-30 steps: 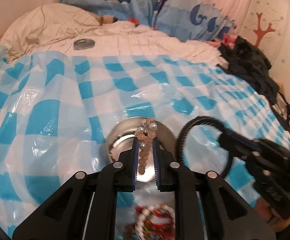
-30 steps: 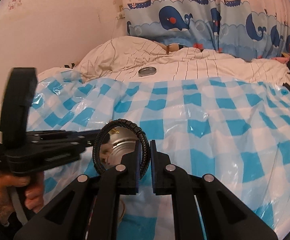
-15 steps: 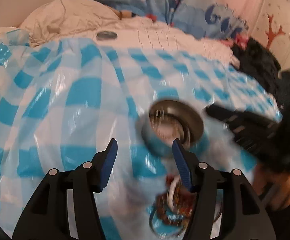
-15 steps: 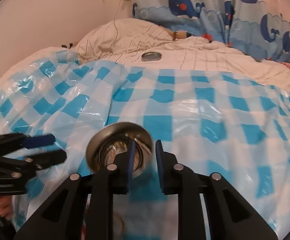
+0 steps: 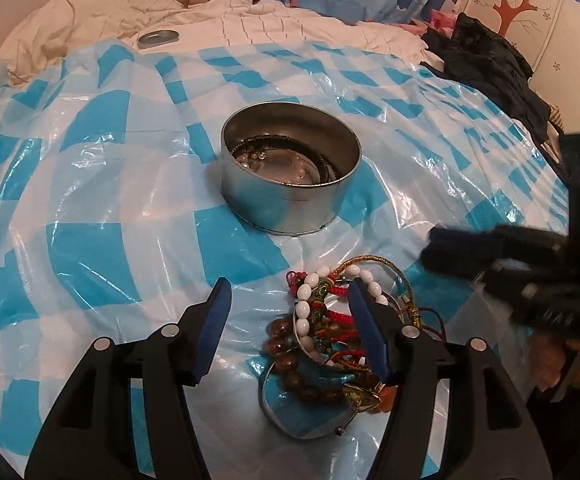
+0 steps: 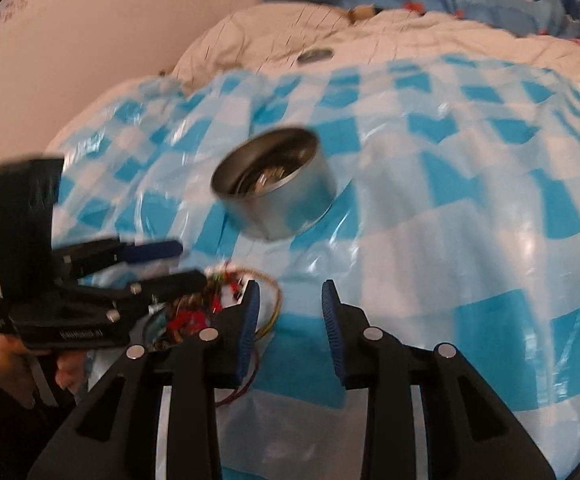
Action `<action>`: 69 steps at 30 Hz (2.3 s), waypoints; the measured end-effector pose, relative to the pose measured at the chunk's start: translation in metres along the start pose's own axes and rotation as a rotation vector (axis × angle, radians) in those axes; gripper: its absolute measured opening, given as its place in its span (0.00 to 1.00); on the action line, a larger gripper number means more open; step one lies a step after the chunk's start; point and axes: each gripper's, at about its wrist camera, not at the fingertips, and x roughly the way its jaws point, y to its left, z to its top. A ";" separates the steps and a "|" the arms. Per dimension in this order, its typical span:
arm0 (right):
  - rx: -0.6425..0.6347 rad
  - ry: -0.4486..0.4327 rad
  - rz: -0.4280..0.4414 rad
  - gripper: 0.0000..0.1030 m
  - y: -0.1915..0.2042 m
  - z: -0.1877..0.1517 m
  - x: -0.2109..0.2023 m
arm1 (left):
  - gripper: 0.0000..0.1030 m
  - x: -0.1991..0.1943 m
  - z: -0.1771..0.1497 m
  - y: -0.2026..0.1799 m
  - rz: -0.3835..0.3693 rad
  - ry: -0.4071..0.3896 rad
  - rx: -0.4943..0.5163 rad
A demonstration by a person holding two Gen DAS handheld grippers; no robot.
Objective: Organize jewelry
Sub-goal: 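Open the left tool over the silver tin, releasing the peach bracelet, then grasp the white bead bracelet with the left tool and drop it into the tin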
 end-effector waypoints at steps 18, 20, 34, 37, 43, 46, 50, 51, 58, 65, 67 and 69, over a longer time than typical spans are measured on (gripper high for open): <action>0.114 -0.278 0.137 0.03 -0.022 0.012 -0.050 | 0.63 -0.001 -0.001 -0.002 0.009 0.013 0.028; 0.130 -0.314 0.136 0.04 -0.027 0.014 -0.057 | 0.64 0.003 -0.001 -0.006 0.007 0.011 0.037; 0.137 -0.327 0.144 0.04 -0.026 0.014 -0.060 | 0.07 0.003 0.002 -0.024 -0.012 0.016 0.114; 0.135 -0.324 0.143 0.04 -0.026 0.014 -0.060 | 0.06 -0.019 0.011 -0.020 -0.081 -0.014 0.105; 0.121 -0.326 0.138 0.04 -0.024 0.016 -0.061 | 0.06 -0.043 0.021 -0.027 -0.099 -0.021 0.185; 0.112 -0.344 0.138 0.04 -0.022 0.016 -0.063 | 0.06 -0.049 0.029 -0.023 -0.124 -0.051 0.155; 0.099 -0.375 0.142 0.04 -0.019 0.018 -0.070 | 0.06 -0.067 0.045 -0.017 -0.185 -0.118 0.102; 0.097 -0.380 0.142 0.04 -0.019 0.019 -0.070 | 0.06 -0.068 0.050 -0.016 -0.187 -0.134 0.091; 0.078 -0.423 0.134 0.04 -0.013 0.048 -0.066 | 0.07 -0.038 0.080 -0.001 -0.208 -0.209 -0.082; 0.080 -0.395 0.159 0.04 -0.009 0.078 -0.036 | 0.30 -0.011 0.080 0.025 -0.073 -0.187 -0.214; 0.076 -0.378 0.142 0.04 -0.008 0.084 -0.025 | 0.41 -0.021 0.076 0.028 -0.038 -0.209 -0.214; 0.050 -0.300 0.074 0.14 -0.006 0.091 0.000 | 0.43 -0.027 0.070 0.031 -0.031 -0.201 -0.208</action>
